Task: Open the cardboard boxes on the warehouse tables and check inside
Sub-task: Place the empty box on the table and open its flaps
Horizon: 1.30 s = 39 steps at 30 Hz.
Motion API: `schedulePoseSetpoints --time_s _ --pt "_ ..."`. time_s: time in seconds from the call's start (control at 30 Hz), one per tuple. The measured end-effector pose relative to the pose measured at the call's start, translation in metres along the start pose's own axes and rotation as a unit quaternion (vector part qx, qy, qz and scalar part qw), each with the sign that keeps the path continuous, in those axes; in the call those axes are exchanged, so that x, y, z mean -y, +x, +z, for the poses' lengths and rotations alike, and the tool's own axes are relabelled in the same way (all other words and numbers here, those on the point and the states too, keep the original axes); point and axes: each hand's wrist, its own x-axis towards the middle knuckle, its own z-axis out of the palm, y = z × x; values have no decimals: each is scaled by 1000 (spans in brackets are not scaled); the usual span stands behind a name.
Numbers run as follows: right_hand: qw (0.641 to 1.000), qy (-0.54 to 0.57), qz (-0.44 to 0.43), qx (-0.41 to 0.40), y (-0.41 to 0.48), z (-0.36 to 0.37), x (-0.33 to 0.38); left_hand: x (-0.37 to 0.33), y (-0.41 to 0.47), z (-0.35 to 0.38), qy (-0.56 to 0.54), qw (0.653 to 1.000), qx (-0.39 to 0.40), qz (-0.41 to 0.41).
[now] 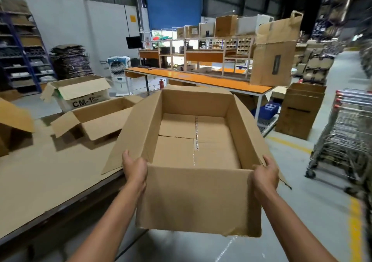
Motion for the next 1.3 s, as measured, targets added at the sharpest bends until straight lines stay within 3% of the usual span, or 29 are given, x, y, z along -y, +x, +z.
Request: schedulePoseSetpoints --time_s 0.4,0.8,1.03,1.3 --pt "994 -82 58 -34 154 -69 -37 47 -23 203 58 995 68 -37" --pt "979 -168 97 -62 254 -87 -74 102 -16 323 124 983 116 -65" --pt "975 -189 93 -64 325 -46 -73 122 31 390 130 981 124 -67" --pt "976 -205 59 -30 436 62 -46 132 138 472 95 986 95 -95"
